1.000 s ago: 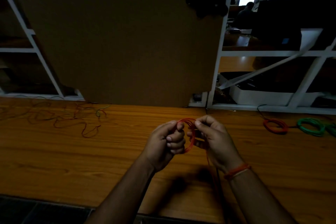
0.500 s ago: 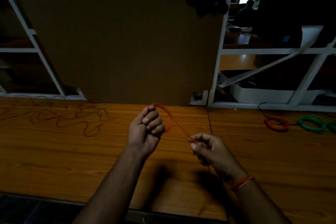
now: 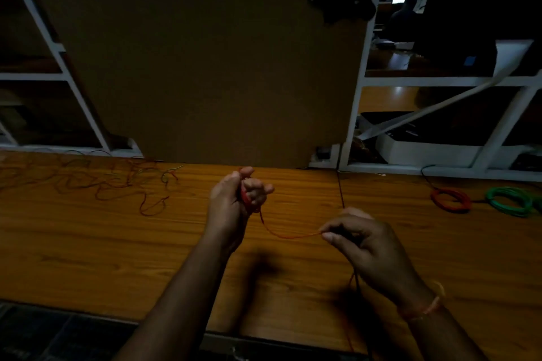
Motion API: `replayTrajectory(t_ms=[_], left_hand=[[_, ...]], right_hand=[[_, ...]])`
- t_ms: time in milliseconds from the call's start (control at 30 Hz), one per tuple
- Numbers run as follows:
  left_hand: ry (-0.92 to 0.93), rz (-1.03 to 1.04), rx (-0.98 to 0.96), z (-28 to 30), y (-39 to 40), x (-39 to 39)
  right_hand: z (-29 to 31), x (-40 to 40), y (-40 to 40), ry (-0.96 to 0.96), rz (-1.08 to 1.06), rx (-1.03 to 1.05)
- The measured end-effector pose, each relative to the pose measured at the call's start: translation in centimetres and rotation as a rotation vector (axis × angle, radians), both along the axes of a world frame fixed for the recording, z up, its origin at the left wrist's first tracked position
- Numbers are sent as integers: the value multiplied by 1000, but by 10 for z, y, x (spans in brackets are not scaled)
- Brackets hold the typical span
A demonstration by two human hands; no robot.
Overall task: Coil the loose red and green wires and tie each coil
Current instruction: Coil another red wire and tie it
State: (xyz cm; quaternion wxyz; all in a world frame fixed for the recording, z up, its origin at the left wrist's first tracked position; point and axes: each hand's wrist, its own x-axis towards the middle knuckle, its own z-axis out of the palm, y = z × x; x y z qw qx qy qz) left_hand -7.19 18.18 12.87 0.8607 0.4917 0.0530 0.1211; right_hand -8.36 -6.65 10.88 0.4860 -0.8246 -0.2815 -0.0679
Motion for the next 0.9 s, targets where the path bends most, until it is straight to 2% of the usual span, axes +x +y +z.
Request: replayTrajectory(t_ms=[100,333,500,700,900], left_hand=[[9,-76,258,-2,-10,-6],[20,-215,496,-8,-19,-13],[-8,-287,391,-6,-18,-15],[-31,-353,351,-10,-19,-13],[-68,-439,316,-7,-18,-12]], right_hand=[[22,5,11,-94,36,-8],[46,17,32,-162,50,116],[44,28,40,-148,-25,173],[29,43,48,30,-100,341],[18,44,48,112,-112,423]])
